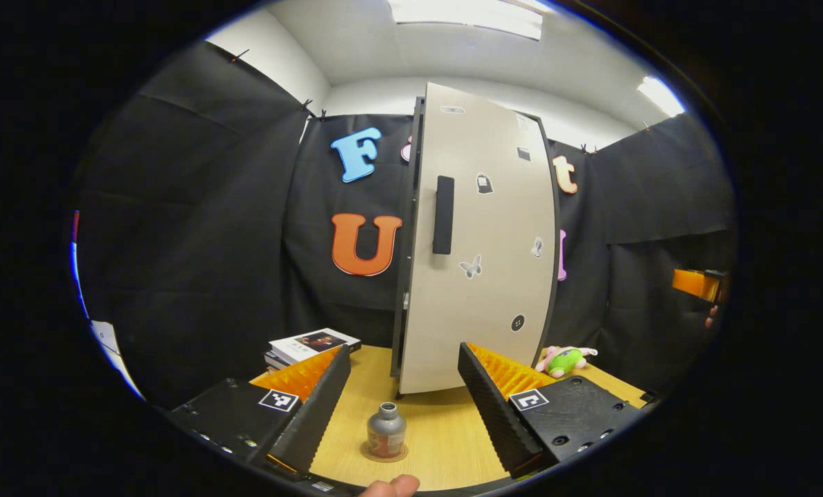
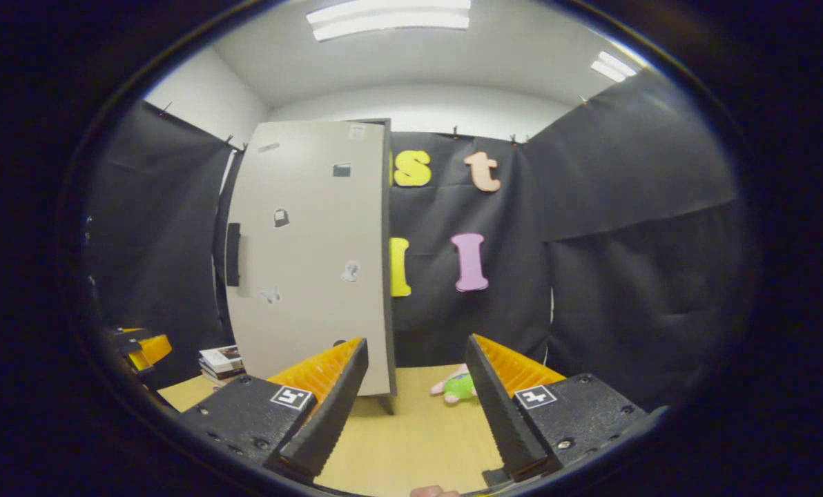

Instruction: Open the cabinet door with the right hand, grasp the bottle in the cabinet with the left hand and place it on the coaster, then close the cabinet door with the right hand.

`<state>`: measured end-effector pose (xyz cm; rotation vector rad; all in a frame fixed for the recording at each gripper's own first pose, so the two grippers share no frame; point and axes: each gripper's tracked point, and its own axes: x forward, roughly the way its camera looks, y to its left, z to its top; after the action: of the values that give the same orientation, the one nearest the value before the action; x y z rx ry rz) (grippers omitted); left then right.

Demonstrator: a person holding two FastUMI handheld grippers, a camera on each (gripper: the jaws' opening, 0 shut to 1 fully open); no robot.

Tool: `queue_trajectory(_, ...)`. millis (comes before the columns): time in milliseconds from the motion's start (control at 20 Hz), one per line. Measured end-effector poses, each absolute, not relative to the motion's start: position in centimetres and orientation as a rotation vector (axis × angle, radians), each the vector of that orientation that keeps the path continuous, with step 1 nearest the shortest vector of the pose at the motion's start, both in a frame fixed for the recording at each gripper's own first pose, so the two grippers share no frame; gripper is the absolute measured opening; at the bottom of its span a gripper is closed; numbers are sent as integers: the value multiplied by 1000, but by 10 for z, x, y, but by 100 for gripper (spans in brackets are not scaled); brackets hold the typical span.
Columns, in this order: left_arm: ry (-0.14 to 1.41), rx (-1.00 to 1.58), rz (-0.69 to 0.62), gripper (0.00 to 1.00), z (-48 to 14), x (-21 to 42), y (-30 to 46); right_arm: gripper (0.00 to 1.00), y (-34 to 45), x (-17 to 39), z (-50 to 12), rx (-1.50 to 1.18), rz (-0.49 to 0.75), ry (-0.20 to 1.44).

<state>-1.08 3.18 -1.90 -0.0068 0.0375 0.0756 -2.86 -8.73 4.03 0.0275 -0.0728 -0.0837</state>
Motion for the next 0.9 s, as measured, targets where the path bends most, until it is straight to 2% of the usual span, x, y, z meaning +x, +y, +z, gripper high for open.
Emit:
queue_trajectory(150, 14, 26, 94, 95, -16, -17, 27, 96, -120, -52, 14, 50, -138, -35)
queue_trajectory(300, -3, 46, 92, 94, -13, -19, 17, 96, -138, -64, 12, 39, -173, -23)
queue_trajectory(650, -1, 13, 65, 94, -14, -27, -5, 96, -122, -55, 27, 33, -109, -66)
queue_trajectory(700, 0, 12, 64, 94, -13, -28, -7, 92, -118, -53, 26, 37, -95, -62)
queue_trajectory(750, -1, 12, 63, 94, -12, -28, -8, 96, -115, -51, 23, 38, -85, -56)
queue_trajectory(900, -1, 28, 67, 94, -10, -28, -7, 96, -109, -51, 20, 35, -74, -48)
